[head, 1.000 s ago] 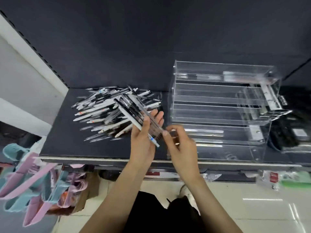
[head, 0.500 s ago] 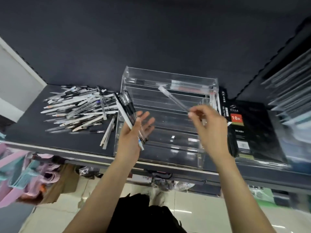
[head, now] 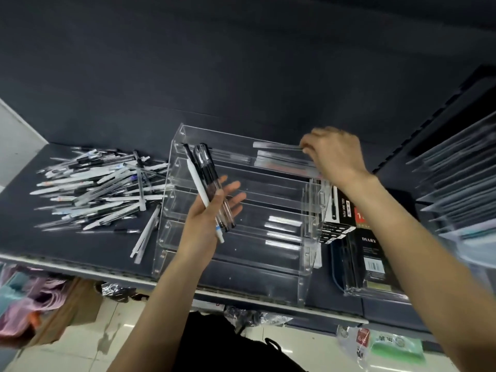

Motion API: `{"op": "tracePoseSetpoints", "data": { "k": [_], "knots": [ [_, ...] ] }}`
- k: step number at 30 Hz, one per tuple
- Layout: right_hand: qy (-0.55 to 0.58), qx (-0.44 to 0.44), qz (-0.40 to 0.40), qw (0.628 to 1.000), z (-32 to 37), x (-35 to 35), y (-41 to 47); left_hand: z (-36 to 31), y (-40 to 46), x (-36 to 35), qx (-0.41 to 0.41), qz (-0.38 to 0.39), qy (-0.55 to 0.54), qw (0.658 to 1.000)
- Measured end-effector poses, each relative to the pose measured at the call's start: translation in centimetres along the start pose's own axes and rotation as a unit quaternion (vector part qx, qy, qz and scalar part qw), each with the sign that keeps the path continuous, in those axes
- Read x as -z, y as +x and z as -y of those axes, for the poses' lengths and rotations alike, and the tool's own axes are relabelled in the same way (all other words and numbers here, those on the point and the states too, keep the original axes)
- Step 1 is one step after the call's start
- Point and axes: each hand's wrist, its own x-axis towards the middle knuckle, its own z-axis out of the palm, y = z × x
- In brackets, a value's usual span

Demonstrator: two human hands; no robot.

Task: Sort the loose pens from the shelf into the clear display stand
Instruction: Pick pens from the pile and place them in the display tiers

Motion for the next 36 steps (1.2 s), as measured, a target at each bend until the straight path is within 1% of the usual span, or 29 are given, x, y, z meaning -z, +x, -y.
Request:
{"op": "tracePoseSetpoints", "data": {
  "k": [8,10,11,13,15,18,19,20,22,23,26,30,32,33,34,36],
  "knots": [
    [-0.113,0.028,0.069,0.991,0.6,0.6,0.3,0.0,1.4,-0.7,0.013,-0.002,-0.036,0.999],
    [-0.121,0.023,0.08,0.989,0.3,0.2,0.2,-0.1,1.5,-0.8,0.016,-0.001,-0.04,0.999],
    [-0.115,0.021,0.071,0.991,0.2,0.0,0.1,-0.2,1.5,-0.8,0.018,0.001,-0.043,0.999],
    [-0.072,0.021,0.019,0.997,0.2,-0.4,0.0,-0.3,1.5,-0.9,0.026,0.009,-0.054,0.998],
    [0.001,0.039,-0.022,0.999,1.2,-0.4,0.0,-0.5,1.4,-1.0,0.044,0.021,-0.078,0.996],
    [0.049,0.041,-0.029,0.998,3.1,-0.3,-0.2,-0.7,1.1,-1.0,0.061,0.039,-0.118,0.99],
    [0.077,0.03,-0.044,0.996,3.8,-0.1,-0.5,-0.8,1.0,-0.9,0.061,0.044,-0.125,0.989],
    [0.129,0.012,-0.061,0.99,4.7,0.2,-1.0,-0.8,0.9,-0.9,0.061,0.045,-0.132,0.988],
    [0.275,-0.02,-0.065,0.959,7.2,1.2,-2.3,-0.6,0.6,-0.8,0.057,0.043,-0.149,0.986],
    [0.335,-0.03,-0.051,0.94,8.6,1.6,-3.0,-0.5,0.4,-0.7,0.056,0.041,-0.156,0.985],
    [0.431,-0.056,0.02,0.9,12.2,1.6,-4.7,-0.2,-0.2,-0.5,0.054,0.04,-0.166,0.984],
    [0.493,-0.051,0.089,0.864,14.4,1.0,-5.5,-0.3,-0.9,0.6,0.042,0.044,-0.178,0.982],
    [0.521,-0.06,0.093,0.846,14.5,1.0,-5.1,-0.4,-1.0,1.3,0.032,0.026,-0.177,0.983],
    [0.528,-0.068,0.078,0.843,14.2,1.2,-4.5,-0.4,-1.0,1.7,0.027,0.01,-0.176,0.984],
    [0.514,-0.071,0.048,0.853,13.6,1.3,-3.8,-0.5,-0.9,2.1,0.018,-0.007,-0.175,0.984],
    [0.414,-0.051,-0.029,0.908,11.9,1.3,-1.6,-0.7,-0.6,3.1,0.001,-0.04,-0.173,0.984]
  ]
}}
